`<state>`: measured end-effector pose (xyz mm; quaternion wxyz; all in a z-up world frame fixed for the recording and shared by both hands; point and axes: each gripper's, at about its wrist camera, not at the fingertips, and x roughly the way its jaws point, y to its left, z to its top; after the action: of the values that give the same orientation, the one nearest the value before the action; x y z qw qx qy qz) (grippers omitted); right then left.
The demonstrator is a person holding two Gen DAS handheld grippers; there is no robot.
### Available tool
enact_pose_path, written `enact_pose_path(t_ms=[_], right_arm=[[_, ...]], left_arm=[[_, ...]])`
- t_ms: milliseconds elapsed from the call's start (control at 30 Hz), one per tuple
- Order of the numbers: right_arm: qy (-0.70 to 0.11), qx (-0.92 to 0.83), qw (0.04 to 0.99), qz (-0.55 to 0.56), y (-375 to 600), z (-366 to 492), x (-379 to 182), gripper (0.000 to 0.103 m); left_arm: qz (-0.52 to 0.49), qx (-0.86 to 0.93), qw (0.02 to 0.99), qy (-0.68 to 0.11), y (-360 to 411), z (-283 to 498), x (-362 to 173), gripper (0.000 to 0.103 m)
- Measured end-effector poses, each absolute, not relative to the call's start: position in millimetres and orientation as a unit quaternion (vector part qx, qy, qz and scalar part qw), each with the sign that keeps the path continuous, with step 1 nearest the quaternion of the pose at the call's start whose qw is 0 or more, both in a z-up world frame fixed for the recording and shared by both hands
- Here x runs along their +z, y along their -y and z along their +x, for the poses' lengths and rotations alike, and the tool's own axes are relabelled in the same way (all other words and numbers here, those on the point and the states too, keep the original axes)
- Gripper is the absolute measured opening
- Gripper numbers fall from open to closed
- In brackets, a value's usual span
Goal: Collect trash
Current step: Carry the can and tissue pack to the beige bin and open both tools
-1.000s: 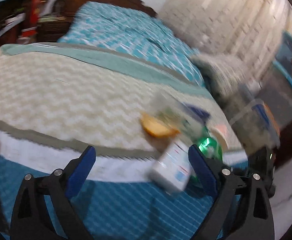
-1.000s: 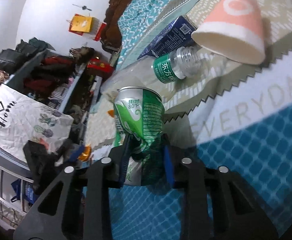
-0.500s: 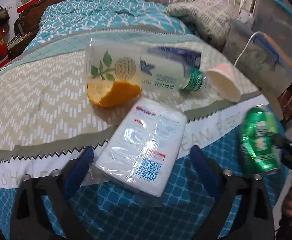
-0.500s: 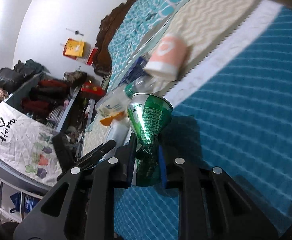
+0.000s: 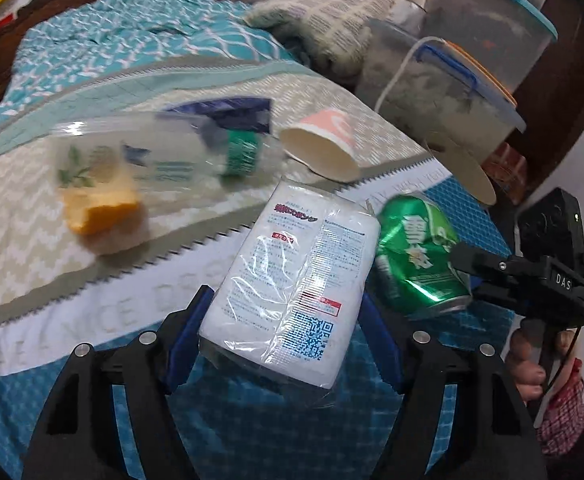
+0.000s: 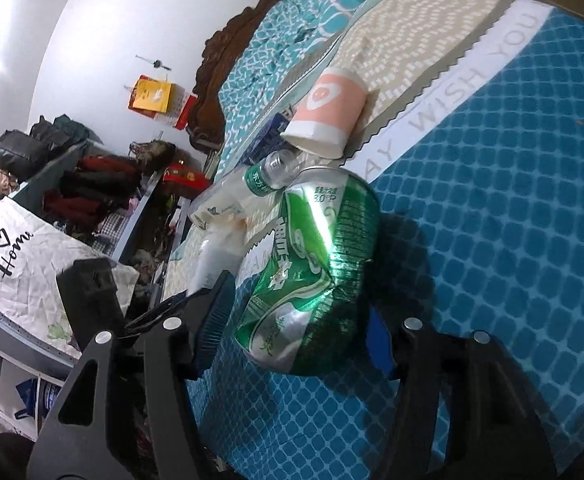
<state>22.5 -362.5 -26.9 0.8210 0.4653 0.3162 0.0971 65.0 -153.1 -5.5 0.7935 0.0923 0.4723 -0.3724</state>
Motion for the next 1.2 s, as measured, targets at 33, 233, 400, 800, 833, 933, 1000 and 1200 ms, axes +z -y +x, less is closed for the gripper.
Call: enact_pose_path(t_ms=[33, 233, 400, 800, 833, 933, 1000, 1200], right_arm=[[-0.321, 0.103, 0.819, 0.465, 362.1, 25.3, -27.8, 0.037], [-0.301, 0.107, 0.823, 0.47, 374.1, 17.3, -25.1, 0.028], [-0.258, 0.089, 0.813, 0.514, 414.5, -6.2, -33.0, 0.024], [-0.15, -0.036, 0.83, 0.536, 538.7, -83.9, -23.8, 0.023], [-0.143, -0.052, 0.833, 0.532, 552.9, -89.8, -21.4, 0.023], [-0.129, -0.092, 0.835, 0.527, 589.0, -102.3, -17.0, 0.023], [-0.13, -0.113, 0.839, 0.516, 607.2, -104.9, -14.0, 0.023], [-0.151, -0.164, 0.841, 0.492, 644.0, -100.1, -21.2, 0.027]], left_arm=[[0.096, -0.375, 0.79, -0.475, 157.5, 64.8, -7.8, 0.068], [0.106, -0.399, 0.768, -0.489, 188.8, 59.1, -15.1, 0.067], [0.096, -0.436, 0.743, -0.5, 231.2, 61.1, -7.8, 0.067], [0.072, -0.512, 0.663, -0.541, 405.0, 69.5, 0.5, 0.067], [0.073, -0.516, 0.659, -0.542, 420.6, 69.0, 1.4, 0.067], [0.074, -0.527, 0.642, -0.552, 474.1, 66.5, 1.0, 0.067], [0.077, -0.53, 0.636, -0.555, 505.7, 64.9, -1.2, 0.068], [0.092, -0.515, 0.648, -0.554, 569.4, 67.5, -13.0, 0.077]])
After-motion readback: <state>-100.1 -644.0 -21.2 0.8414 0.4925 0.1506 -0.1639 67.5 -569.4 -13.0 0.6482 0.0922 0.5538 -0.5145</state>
